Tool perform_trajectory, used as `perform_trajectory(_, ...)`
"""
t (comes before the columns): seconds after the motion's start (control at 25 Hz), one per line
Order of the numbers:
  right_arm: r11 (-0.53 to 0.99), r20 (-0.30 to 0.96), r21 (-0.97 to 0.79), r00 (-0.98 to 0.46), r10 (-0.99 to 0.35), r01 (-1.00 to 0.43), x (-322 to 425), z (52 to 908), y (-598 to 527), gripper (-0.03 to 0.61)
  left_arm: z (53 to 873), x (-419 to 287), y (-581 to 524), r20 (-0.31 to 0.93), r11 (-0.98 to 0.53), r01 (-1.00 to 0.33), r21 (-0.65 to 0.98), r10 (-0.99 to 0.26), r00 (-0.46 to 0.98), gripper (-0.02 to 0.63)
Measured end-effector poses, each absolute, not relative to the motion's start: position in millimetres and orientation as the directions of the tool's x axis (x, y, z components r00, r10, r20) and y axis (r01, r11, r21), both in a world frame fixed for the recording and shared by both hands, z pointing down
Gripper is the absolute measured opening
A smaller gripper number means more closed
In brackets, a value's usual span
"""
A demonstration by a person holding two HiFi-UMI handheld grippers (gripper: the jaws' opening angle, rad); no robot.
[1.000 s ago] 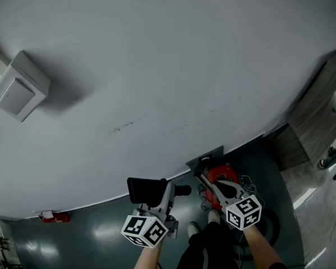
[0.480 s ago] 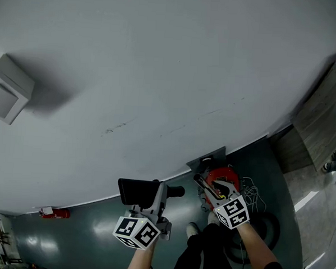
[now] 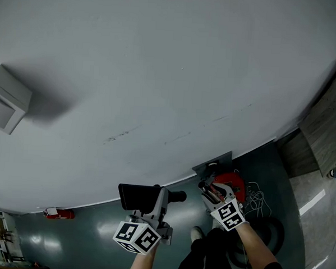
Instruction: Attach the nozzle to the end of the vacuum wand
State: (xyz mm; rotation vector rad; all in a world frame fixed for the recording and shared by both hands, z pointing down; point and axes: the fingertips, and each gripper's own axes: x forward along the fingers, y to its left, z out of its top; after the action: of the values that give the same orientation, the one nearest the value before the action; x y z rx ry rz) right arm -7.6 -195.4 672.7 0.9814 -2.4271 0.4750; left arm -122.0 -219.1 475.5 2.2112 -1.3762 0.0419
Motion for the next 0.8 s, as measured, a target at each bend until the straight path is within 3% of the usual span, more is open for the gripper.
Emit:
perform_trajectory(0.48, 0.731, 0.581, -0.079, -0.627, -0.519, -0.678, -23.8, 697.4, -205.2, 0.192, 485.8, -112.3, -225.7, 0.31, -0.341, -0.838, 0.425, -0.815, 0.489, 0.091)
perform_trajectory(0.64, 0.73, 0.573, -0.06, -0.622, -0.533, -0.681, -24.5, 696.2, -205.9, 0.143, 486.4, -111.8, -226.9, 0.313, -0.342, -0.839, 0.424, -0.814, 0.49, 0.091)
perform_trajectory(0.8, 0.733, 0.579, -0.061, -0.622, -0.527, -0.678, -25.2, 696.8, -204.8, 0.135, 484.9, -111.6, -227.6, 0.312, -0.346, -0.837, 0.424, -0.812, 0.493, 0.091)
